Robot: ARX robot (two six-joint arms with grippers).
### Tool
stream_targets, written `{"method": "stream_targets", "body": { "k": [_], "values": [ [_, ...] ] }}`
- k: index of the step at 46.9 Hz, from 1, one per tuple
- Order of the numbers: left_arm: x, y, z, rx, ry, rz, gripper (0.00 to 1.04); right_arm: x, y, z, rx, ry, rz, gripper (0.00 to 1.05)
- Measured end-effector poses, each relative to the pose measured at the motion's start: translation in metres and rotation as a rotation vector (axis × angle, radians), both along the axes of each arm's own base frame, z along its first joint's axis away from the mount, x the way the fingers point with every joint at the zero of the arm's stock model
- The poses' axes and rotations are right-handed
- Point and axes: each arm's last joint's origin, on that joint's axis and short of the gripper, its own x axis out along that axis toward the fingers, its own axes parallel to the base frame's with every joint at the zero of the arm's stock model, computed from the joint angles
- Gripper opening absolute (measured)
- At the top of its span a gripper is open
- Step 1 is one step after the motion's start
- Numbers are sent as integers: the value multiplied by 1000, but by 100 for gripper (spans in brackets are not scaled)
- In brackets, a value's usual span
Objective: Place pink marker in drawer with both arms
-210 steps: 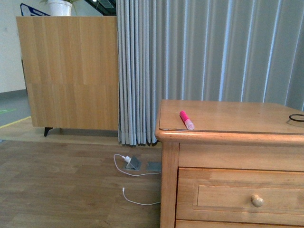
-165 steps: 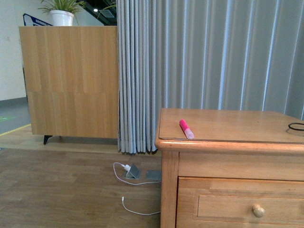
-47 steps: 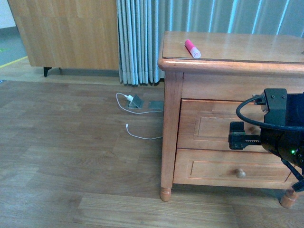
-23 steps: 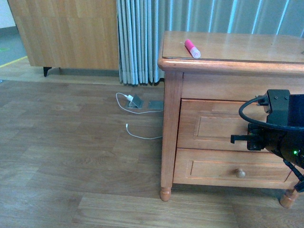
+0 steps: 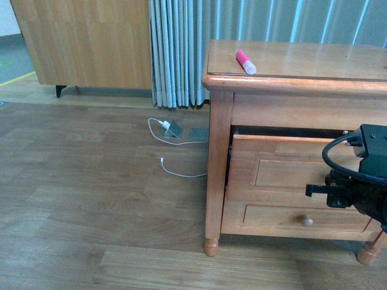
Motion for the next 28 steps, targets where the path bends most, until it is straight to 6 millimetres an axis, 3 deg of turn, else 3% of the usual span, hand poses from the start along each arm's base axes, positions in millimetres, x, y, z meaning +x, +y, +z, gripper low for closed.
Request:
{"method": "stream_targets", "body": {
  "k": [17,28],
  "values": [
    [0,0,0,0,0,0,99,-74,-9,7,39,72,11,22],
    [0,0,0,0,0,0,99,-109,-15,7,53,99,21,22]
  ]
}}
